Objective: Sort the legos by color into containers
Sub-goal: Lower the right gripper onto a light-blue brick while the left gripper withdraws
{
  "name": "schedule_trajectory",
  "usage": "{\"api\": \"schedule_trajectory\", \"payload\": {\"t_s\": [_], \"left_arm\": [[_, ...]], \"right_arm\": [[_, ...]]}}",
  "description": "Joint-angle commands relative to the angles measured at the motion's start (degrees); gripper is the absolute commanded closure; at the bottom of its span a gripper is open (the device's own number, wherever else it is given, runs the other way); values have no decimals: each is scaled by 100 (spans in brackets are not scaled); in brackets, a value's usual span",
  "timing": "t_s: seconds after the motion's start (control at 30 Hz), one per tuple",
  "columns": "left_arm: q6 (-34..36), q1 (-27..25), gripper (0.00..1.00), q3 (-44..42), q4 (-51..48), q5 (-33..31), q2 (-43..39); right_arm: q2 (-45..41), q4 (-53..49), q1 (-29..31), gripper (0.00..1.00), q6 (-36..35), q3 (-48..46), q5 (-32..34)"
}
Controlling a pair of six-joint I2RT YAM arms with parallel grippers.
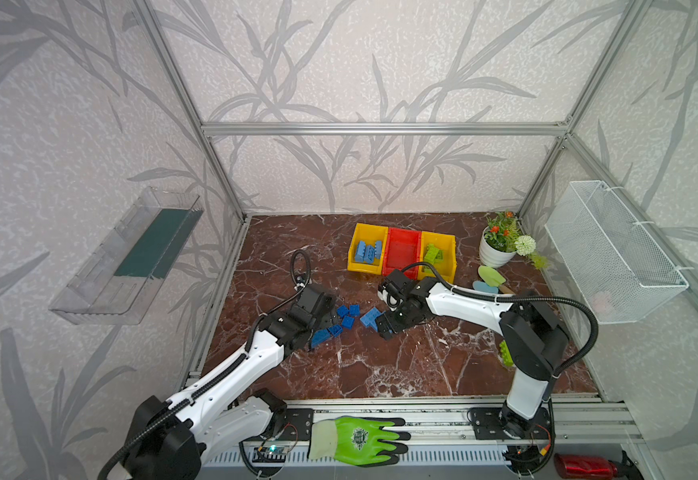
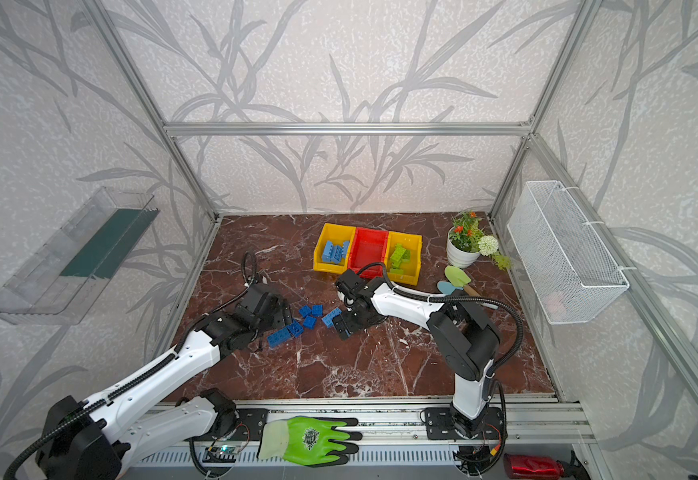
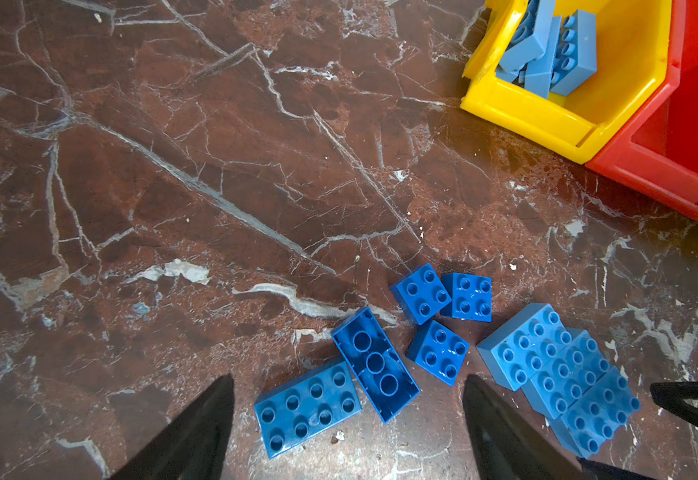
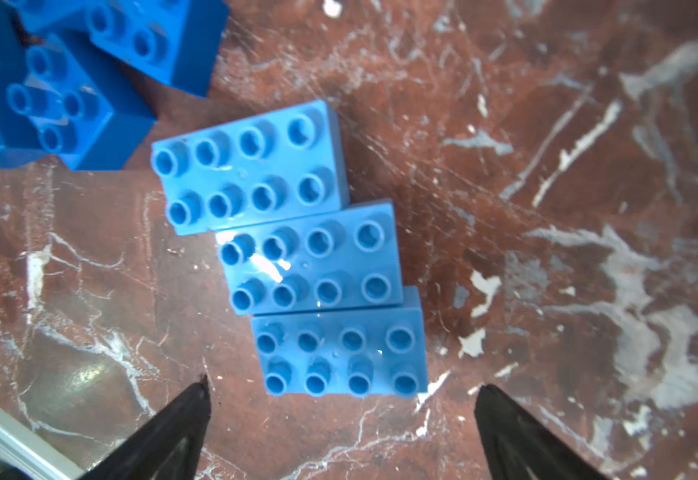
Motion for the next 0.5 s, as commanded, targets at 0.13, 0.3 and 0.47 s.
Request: {"api": "schedule_trajectory", "payload": {"t_s": [0.13, 0.3, 0.47], "left_arm": [[-124, -27, 15, -66, -80, -216, -55], [-126, -20, 15, -79, -58, -229, -42], [-127, -21, 14, -86, -74, -244, -64]], "right_arm": [[268, -118, 45, 4, -266, 183, -164], [462, -232, 124, 9, -387, 313, -16], [591, -293, 167, 13, -503, 433, 79]]}}
